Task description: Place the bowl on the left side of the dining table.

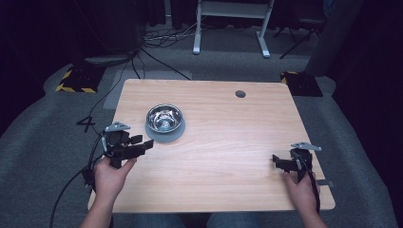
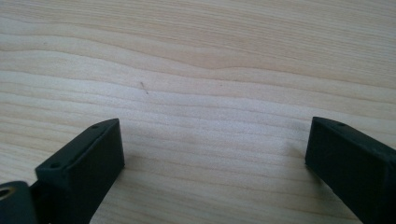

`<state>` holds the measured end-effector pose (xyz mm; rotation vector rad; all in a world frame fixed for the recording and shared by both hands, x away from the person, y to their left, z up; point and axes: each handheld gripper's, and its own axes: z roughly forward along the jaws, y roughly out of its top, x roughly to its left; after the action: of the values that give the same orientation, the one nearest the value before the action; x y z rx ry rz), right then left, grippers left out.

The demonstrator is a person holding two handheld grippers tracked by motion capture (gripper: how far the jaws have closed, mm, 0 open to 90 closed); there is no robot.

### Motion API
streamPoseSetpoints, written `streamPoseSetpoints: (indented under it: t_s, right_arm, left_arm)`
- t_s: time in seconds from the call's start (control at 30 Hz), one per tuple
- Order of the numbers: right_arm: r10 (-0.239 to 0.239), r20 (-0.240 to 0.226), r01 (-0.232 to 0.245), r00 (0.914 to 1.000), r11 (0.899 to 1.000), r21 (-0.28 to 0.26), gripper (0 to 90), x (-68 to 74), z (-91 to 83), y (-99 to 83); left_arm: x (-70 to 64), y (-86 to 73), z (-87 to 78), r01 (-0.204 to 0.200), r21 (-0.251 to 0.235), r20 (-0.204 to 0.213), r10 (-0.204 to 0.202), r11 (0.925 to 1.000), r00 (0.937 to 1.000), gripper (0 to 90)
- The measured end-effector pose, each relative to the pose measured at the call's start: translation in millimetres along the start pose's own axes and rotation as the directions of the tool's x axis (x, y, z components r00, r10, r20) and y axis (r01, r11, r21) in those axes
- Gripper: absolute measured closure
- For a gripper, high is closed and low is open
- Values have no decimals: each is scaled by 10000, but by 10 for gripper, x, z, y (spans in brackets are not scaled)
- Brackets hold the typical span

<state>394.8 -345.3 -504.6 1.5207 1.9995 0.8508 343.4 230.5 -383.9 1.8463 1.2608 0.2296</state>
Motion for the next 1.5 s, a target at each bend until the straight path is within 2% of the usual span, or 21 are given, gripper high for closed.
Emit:
streamPoseSetpoints:
  t_s: [0.17, 0.3, 0.43, 0.47, 0.73, 0.9, 1.0, 1.13, 1.2, 1.27, 1.3, 1.33, 1.43, 1.5]
  right_arm:
    - [2, 0, -2, 10000, 10000, -2, 42, 0, 0, 0]
    - [2, -1, -2, 10000, 10000, 0, 42, 0, 0, 0]
    - [1, -1, -1, 10000, 10000, -3, 42, 0, 0, 0]
    - [-3, 0, 3, 10000, 10000, -2, 42, 0, 0, 0]
    - [-3, -2, 3, 10000, 10000, -4, 42, 0, 0, 0]
    - [7, -1, -7, 10000, 10000, 0, 43, 0, 0, 0]
    - [-2, 8, 2, 10000, 10000, 11, 42, 0, -1, 1]
    - [0, 0, 0, 10000, 10000, 1, 42, 0, 0, 0]
    - [1, -2, -1, 10000, 10000, -2, 42, 0, 0, 0]
    - [-1, -1, 1, 10000, 10000, -2, 42, 0, 0, 0]
    - [-4, -16, 4, 10000, 10000, 13, 42, -1, -1, 1]
    - [2, 1, -2, 10000, 10000, 2, 42, 0, 0, 0]
    - [-1, 1, 1, 10000, 10000, 4, 42, 0, 0, 0]
    - [-5, 7, 5, 10000, 10000, 11, 42, 0, -1, 0]
  left_arm:
    - [-74, -81, 19, -400, 28, -71, 400, 9992, 9992, 446]
    - [-116, -167, 38, -465, 24, 107, 465, 9989, 9989, 439]
    - [-118, -249, 94, -497, 288, 118, 494, 9983, 9987, 437]
    - [-124, -301, 136, -574, 544, 10, 574, 9969, 9984, 437]
    - [-123, -451, 263, -550, 987, -48, 558, 9936, 9984, 434]
    - [-124, -535, 342, -656, 1451, -75, 674, 9872, 9977, 429]
    - [-91, -581, 408, -751, 1939, -51, 775, 9782, 9970, 421]
    - [-79, -619, 445, -650, 2147, -104, 689, 9745, 9976, 419]
    - [-63, -642, 465, -684, 2475, -29, 713, 9665, 9974, 418]
    - [-57, -671, 491, -701, 2646, -114, 758, 9618, 9971, 416]
    - [-56, -703, 518, -684, 2842, -194, 771, 9563, 9968, 415]
    - [-56, -703, 518, -684, 2842, -194, 771, 9563, 9968, 415]
    - [-56, -748, 557, -759, 3146, -290, 895, 9462, 9956, 412]
    - [-56, -777, 580, -884, 3320, -610, 1149, 9391, 9915, 411]
